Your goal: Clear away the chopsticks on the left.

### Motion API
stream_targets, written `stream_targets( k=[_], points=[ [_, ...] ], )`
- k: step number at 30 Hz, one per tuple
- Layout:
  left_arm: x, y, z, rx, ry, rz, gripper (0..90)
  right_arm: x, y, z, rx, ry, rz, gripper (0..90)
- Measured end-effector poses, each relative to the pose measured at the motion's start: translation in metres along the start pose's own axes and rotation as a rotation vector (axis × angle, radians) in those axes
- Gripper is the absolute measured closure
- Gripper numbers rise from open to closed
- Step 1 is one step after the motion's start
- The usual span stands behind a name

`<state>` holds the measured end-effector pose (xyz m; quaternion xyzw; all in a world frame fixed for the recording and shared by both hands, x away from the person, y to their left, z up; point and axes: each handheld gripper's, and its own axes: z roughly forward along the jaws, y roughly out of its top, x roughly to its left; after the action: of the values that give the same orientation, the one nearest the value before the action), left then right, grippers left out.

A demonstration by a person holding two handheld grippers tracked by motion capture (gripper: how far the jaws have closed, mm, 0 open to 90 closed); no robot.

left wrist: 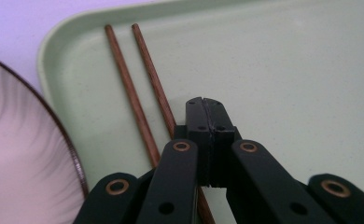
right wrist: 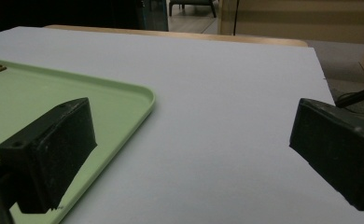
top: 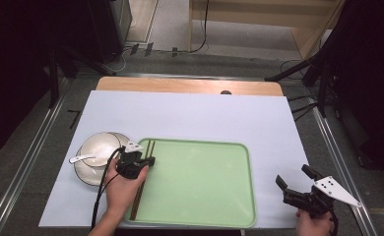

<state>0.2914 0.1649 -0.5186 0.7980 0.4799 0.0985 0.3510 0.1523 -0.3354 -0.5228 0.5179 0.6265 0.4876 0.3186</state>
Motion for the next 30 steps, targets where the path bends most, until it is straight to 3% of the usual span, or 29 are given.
stream_targets(
  k=[8, 11, 12, 13, 14, 15, 16, 17, 18, 22, 24, 30],
  points=[
    [0.001, -0.002, -0.003, -0.032, -0.032, 0.005, 90.0, 0.000, 0.000, 0.001, 0.000, 0.000, 0.000, 0.3],
    [-0.001, -0.003, -0.007, -0.068, -0.063, 0.026, 78.7, 0.000, 0.000, 0.001, 0.001, -0.001, -0.002, 0.3],
    [-0.002, -0.003, -0.011, -0.108, -0.080, 0.040, 73.6, 0.000, 0.000, 0.001, 0.001, -0.001, 0.000, 0.3],
    [-0.002, -0.003, -0.011, -0.108, -0.080, 0.040, 69.2, 0.000, 0.000, 0.001, 0.001, -0.001, 0.000, 0.3],
    [-0.003, -0.004, -0.015, -0.158, -0.069, 0.076, 69.2, 0.000, 0.000, 0.001, 0.001, -0.001, 0.000, 0.3],
    [-0.003, -0.004, -0.017, -0.181, -0.067, 0.082, 62.2, 0.000, 0.000, 0.001, 0.002, -0.001, -0.001, 0.4],
    [-0.001, -0.005, -0.022, -0.225, -0.119, 0.060, 52.1, 0.000, -0.001, 0.001, 0.003, 0.001, -0.003, 0.3],
    [-0.001, -0.005, -0.022, -0.225, -0.119, 0.060, 45.7, 0.000, -0.001, 0.001, 0.003, 0.001, -0.003, 0.3],
    [-0.001, -0.006, -0.025, -0.227, -0.119, 0.068, 45.7, 0.001, -0.001, 0.001, 0.003, 0.001, -0.002, 0.3],
    [-0.001, -0.013, -0.039, -0.244, -0.155, 0.101, 13.4, 0.001, 0.000, 0.001, 0.005, 0.001, -0.004, 0.3],
    [0.001, -0.020, -0.046, -0.263, -0.192, 0.138, 3.1, 0.002, 0.000, 0.001, 0.006, 0.000, -0.006, 0.3],
    [0.014, -0.036, -0.068, -0.309, -0.204, 0.134, 0.0, 0.002, 0.000, 0.001, 0.004, -0.002, -0.007, 0.3]
  ],
)
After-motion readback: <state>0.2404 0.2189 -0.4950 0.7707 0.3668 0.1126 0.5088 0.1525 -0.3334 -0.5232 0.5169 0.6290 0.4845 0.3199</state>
